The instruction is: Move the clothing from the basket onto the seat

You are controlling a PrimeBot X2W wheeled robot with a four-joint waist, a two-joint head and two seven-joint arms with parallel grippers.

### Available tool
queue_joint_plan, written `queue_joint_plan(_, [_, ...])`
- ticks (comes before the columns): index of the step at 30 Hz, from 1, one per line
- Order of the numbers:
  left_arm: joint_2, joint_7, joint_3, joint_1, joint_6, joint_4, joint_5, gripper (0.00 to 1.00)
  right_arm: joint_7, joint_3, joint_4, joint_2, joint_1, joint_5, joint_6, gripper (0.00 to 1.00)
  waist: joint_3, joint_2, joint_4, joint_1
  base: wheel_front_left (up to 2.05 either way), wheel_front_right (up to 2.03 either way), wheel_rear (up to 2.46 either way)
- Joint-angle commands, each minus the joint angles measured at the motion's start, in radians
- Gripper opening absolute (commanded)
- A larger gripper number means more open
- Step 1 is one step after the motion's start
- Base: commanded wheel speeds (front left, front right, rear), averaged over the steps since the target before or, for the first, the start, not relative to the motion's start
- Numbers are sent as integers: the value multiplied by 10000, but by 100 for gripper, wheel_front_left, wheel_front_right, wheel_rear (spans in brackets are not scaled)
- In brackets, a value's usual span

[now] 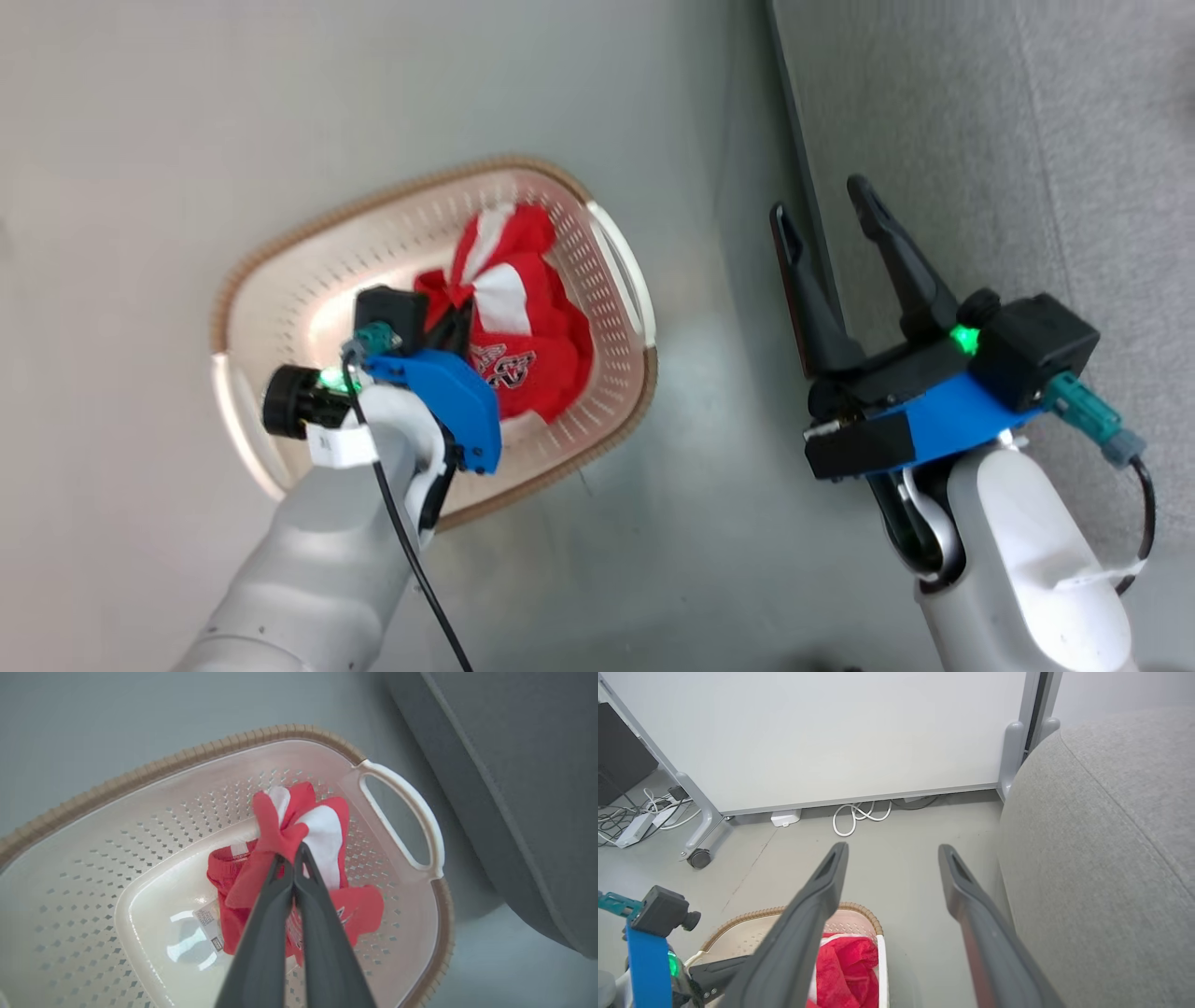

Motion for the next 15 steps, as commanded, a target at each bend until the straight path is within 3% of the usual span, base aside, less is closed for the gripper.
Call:
queue_joint_plan(1, [-11, -83, -155, 210, -57, -143, -26, 0, 76, -61, 88, -4, 252, -62, 5, 100, -1058, 0, 541, 1, 0, 0, 0])
queue_joint_plan(15, [-13, -268, -1146, 1028, -352, -1449, -256, 0, 543, -231, 522, -7, 1391, -33, 5, 100, -3822, 0, 1394, 1, 0, 0, 0])
